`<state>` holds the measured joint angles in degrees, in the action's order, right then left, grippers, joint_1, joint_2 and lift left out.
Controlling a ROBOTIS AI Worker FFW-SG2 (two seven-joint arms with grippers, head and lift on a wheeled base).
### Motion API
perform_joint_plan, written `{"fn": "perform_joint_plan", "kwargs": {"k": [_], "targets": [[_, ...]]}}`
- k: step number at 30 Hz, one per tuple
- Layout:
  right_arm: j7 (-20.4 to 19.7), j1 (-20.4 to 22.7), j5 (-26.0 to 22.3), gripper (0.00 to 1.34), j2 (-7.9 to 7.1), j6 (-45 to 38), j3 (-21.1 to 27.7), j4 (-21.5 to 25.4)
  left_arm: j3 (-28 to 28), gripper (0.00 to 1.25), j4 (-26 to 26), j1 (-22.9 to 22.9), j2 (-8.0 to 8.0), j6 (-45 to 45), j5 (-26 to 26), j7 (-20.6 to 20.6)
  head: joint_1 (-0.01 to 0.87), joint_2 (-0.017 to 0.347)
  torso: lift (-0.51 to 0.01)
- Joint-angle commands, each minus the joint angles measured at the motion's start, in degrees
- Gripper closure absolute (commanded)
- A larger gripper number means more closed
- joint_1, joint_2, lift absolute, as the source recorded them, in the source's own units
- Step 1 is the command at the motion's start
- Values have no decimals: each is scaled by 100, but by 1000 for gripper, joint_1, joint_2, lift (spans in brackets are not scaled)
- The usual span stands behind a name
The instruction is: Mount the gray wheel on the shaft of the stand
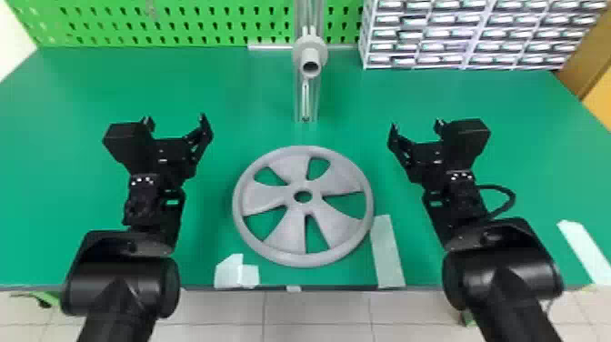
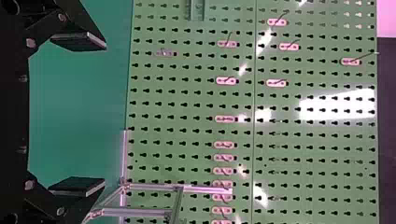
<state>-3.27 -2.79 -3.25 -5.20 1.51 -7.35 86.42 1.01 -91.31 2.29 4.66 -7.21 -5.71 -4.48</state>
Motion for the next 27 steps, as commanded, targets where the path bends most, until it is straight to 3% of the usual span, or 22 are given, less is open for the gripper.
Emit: {"fn": "perform_joint_plan", "kwargs": {"k": [1, 15, 27], "targets": [[1, -2, -53, 383, 2, -318, -3, 165, -13, 243, -10, 0, 0, 0, 0, 0, 865, 52, -101], [1, -257, -53, 383, -34, -2691, -108, 1237, -48, 243, -18, 9, 0, 0, 9, -9, 865, 52, -101], [1, -767, -27, 380, -16, -4933, -275, 2168, -57, 243, -45, 17, 0, 35, 9, -62, 865, 52, -101]]}}
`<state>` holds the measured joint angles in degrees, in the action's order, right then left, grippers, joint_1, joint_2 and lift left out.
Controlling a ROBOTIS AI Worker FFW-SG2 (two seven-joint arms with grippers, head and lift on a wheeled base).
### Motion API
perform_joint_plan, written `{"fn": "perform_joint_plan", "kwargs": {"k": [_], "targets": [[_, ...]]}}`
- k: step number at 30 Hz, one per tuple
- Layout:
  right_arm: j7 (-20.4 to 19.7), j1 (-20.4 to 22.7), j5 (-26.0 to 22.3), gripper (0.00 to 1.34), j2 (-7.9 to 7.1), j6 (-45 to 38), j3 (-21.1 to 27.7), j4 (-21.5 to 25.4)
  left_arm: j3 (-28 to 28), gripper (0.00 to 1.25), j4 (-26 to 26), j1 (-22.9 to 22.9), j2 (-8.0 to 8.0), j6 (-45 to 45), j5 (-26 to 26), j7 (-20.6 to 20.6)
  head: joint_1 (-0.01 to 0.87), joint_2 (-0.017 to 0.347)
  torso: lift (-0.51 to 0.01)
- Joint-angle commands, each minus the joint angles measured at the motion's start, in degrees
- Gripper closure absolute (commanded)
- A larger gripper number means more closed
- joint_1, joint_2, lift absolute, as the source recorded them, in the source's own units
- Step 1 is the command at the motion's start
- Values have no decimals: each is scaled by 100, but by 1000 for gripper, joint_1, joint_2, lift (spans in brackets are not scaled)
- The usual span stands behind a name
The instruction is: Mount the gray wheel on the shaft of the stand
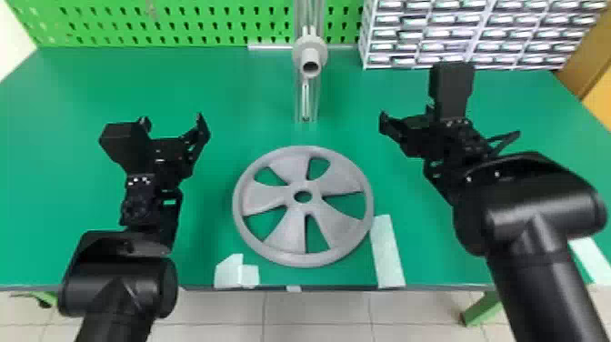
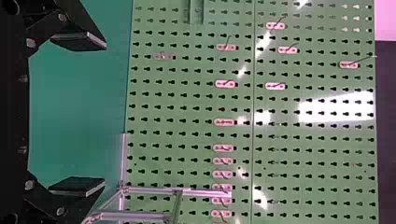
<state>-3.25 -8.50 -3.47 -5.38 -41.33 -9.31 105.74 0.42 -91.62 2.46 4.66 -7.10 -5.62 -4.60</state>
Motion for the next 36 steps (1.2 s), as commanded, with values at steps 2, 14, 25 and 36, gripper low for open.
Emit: {"fn": "perform_joint_plan", "kwargs": {"k": [2, 14, 25, 36], "targets": [[0, -284, -22, 380, 2, -894, -115, 324, 11, 243, -40, 9, 0, 42, 0, -112, 865, 52, -101], [0, -925, -488, 378, -16, -2538, -238, 605, 19, 243, -67, 0, 0, 42, 44, -129, 865, 52, -101], [0, -1479, -690, 378, 72, -3988, -326, 597, 37, 243, -67, -18, 0, 51, 61, -129, 865, 52, -101], [0, -1734, -963, 378, 116, -4858, -335, 517, 81, 243, -67, -53, 9, 68, 97, -138, 865, 52, -101]]}}
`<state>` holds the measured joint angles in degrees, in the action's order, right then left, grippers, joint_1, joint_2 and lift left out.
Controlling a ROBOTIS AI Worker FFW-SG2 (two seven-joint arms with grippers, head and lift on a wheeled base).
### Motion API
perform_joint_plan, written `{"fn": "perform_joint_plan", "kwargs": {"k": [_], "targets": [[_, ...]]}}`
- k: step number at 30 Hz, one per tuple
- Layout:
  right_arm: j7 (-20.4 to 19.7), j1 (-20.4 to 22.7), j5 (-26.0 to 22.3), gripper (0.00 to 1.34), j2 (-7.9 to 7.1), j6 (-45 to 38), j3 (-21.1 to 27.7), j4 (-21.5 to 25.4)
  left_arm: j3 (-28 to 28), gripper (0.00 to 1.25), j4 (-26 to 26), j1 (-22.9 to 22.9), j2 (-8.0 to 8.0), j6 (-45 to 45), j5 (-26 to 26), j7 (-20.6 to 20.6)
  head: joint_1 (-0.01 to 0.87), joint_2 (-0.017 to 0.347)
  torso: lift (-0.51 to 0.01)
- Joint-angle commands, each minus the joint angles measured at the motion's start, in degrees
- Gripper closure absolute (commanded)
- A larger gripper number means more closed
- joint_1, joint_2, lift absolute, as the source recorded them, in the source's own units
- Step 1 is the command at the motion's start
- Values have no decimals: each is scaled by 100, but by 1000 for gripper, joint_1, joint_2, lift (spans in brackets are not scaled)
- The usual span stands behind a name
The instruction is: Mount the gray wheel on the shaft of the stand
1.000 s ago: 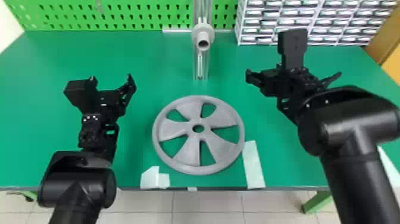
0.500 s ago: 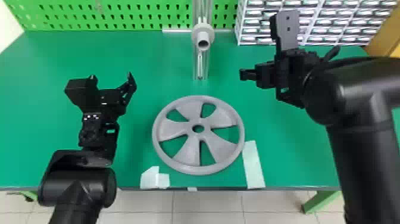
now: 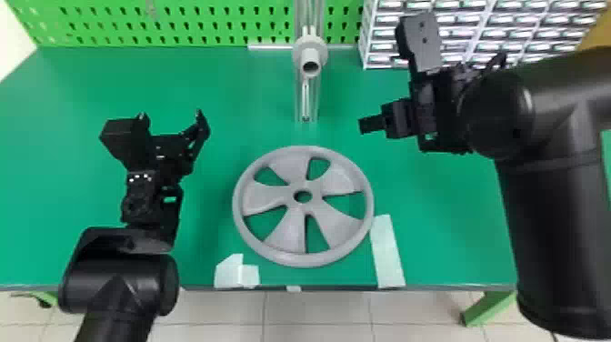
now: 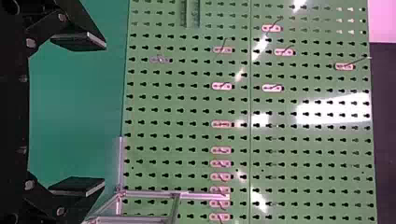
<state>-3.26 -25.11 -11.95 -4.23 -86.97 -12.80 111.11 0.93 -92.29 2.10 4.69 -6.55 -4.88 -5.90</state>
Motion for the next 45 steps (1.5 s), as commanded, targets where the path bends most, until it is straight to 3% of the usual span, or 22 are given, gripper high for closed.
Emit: {"fn": "perform_joint_plan", "kwargs": {"k": [1, 16, 32, 45], "targets": [[1, -91, -133, 378, 10, -311, 23, -37, 30, 243, 0, -26, 5, 14, 22, -8, 865, 52, -101], [1, -258, -475, 377, 37, -311, 120, -301, 83, 243, 0, -61, 5, 49, 75, -8, 865, 52, -101], [-8, -346, -774, 377, 72, -311, 23, -890, 83, 243, 0, -70, 14, 49, 84, -8, 865, 52, -101], [-8, -381, -897, 377, 1, -311, -30, -1197, 91, 243, 9, -87, 49, 58, 101, -8, 865, 52, -101]]}}
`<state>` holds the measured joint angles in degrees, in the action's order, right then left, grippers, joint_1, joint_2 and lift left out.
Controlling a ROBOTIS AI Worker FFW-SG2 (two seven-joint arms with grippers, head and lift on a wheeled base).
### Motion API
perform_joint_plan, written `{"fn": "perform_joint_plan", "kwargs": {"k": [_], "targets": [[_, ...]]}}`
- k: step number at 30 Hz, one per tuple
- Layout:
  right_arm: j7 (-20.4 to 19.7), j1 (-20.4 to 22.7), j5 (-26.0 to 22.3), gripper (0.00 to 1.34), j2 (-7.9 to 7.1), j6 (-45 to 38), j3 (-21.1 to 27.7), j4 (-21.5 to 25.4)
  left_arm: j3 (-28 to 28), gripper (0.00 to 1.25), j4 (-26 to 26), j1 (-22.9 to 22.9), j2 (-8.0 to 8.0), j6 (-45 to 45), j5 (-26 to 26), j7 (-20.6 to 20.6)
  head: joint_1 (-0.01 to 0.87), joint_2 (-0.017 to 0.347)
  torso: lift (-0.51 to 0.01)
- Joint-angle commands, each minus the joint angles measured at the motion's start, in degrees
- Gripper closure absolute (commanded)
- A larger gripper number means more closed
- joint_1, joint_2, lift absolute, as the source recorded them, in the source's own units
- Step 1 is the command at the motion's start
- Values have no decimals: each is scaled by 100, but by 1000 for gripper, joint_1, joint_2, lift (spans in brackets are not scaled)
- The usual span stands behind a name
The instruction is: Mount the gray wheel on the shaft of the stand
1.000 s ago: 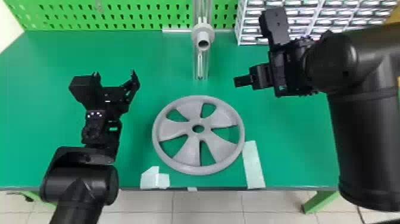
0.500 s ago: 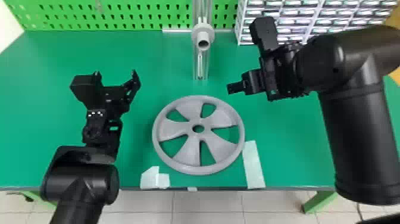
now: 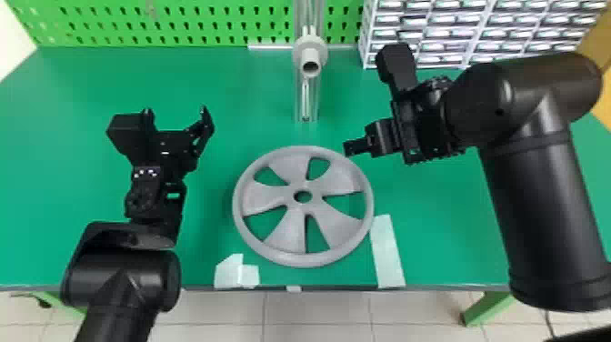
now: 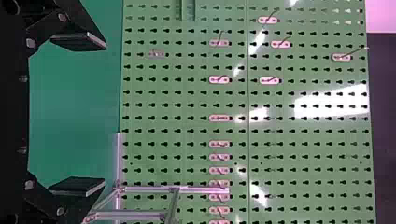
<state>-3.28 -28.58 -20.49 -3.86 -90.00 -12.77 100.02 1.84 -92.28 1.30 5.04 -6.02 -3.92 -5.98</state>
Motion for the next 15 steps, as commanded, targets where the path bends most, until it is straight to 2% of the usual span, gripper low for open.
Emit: {"fn": "perform_joint_plan", "kwargs": {"k": [1, 5, 11, 15], "targets": [[3, -51, -43, 377, -45, -8, -59, -105, 9, 243, 0, -7, 23, 5, -4, 0, 865, 52, -101], [-6, -122, -34, 377, -71, -8, -67, -237, 35, 243, 8, -25, 49, 22, -4, -9, 865, 52, -101], [-6, -209, -122, 377, -230, -8, -120, -386, 62, 243, 0, -34, 93, 31, -4, -17, 865, 52, -101], [3, -262, -122, 377, -256, -8, -129, -527, 79, 243, 0, -34, 111, 40, -4, -17, 865, 52, -101]]}}
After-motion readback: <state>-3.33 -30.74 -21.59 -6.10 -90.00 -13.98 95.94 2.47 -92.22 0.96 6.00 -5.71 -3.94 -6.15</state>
